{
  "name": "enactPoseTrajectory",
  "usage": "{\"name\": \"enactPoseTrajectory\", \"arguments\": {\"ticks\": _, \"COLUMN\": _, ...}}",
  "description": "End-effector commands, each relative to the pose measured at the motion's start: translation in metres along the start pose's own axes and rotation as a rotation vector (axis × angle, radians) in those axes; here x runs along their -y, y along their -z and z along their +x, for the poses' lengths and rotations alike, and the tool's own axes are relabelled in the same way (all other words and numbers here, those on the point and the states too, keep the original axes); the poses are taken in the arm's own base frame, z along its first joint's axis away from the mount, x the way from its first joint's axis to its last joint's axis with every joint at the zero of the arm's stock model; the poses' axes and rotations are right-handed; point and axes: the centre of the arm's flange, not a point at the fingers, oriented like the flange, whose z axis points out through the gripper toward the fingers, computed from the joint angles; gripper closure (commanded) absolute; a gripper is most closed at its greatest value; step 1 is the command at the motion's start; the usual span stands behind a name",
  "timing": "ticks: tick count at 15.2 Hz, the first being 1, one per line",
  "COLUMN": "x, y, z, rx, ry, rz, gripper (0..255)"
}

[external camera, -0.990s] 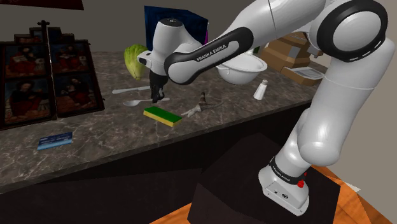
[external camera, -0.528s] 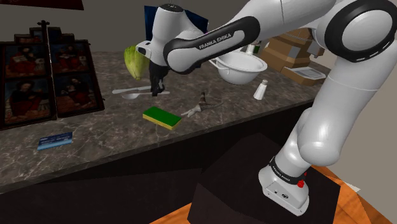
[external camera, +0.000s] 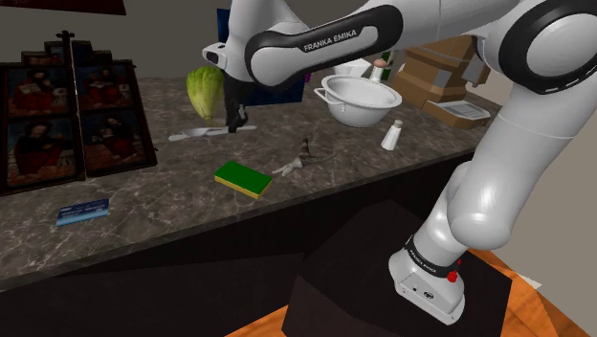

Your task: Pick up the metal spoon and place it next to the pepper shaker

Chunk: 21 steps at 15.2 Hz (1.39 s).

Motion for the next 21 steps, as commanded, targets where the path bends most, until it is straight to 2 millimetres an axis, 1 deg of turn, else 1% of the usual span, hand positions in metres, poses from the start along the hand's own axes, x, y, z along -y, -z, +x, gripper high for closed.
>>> {"name": "enactPoseTrajectory", "arguments": {"ticks": 1, "x": -0.002, "y": 0.01, "z": 0.002, "rx": 0.0, "ry": 0.0, "rz": 0.001, "gripper": 255}}
{"name": "enactPoseTrajectory", "arguments": {"ticks": 16, "x": -0.021, "y": 0.087, "z": 0.011, "rx": 0.0, "ry": 0.0, "rz": 0.001, "gripper": 255}}
{"name": "enactPoseTrajectory", "arguments": {"ticks": 17, "x": -0.021, "y": 0.088, "z": 0.011, "rx": 0.0, "ry": 0.0, "rz": 0.001, "gripper": 255}}
{"name": "enactPoseTrajectory", "arguments": {"ticks": 21, "x": -0.007, "y": 0.098, "z": -0.039, "rx": 0.0, "ry": 0.0, "rz": 0.001, "gripper": 255}}
